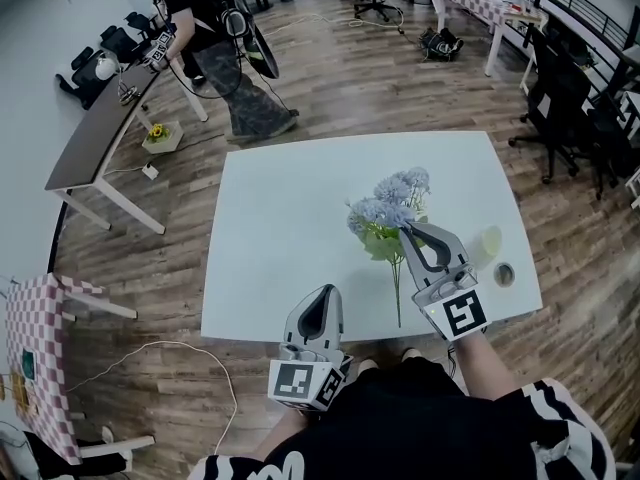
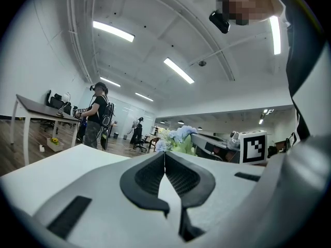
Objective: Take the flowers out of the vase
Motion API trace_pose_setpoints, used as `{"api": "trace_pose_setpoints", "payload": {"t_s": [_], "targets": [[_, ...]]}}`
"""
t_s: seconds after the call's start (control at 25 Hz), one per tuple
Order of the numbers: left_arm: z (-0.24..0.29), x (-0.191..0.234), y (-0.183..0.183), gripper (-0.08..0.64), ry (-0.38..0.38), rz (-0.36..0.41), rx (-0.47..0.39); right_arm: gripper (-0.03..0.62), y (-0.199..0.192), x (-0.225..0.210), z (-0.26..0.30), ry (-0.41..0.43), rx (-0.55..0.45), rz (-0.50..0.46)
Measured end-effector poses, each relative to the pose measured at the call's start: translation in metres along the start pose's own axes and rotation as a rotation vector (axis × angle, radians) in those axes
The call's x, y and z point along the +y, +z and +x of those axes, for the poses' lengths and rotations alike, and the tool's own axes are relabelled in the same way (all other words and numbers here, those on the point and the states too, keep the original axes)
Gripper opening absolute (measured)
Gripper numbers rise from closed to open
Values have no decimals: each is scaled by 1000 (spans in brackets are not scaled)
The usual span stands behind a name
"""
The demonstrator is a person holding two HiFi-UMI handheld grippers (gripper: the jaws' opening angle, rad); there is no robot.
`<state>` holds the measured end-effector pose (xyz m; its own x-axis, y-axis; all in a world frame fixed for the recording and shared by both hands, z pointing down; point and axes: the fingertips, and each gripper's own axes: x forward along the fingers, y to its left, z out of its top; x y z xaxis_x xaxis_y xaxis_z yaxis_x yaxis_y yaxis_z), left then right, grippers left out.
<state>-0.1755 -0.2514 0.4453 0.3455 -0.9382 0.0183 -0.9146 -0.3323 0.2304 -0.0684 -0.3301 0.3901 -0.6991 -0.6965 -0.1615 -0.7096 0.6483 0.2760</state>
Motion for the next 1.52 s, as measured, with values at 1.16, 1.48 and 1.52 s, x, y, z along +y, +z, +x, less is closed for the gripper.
{"api": "trace_pose_setpoints", "payload": {"t_s": [1.16, 1.48, 1.52], "targets": [[-23, 17, -4, 5, 73, 2, 19, 25, -100, 6, 13, 13, 222, 70], [-27, 25, -5, 5, 90, -1, 25, 25, -118, 11, 19, 13, 274, 80], [-27, 26, -5, 5, 92, -1, 26, 25, -120, 12, 20, 14, 271, 87]]}}
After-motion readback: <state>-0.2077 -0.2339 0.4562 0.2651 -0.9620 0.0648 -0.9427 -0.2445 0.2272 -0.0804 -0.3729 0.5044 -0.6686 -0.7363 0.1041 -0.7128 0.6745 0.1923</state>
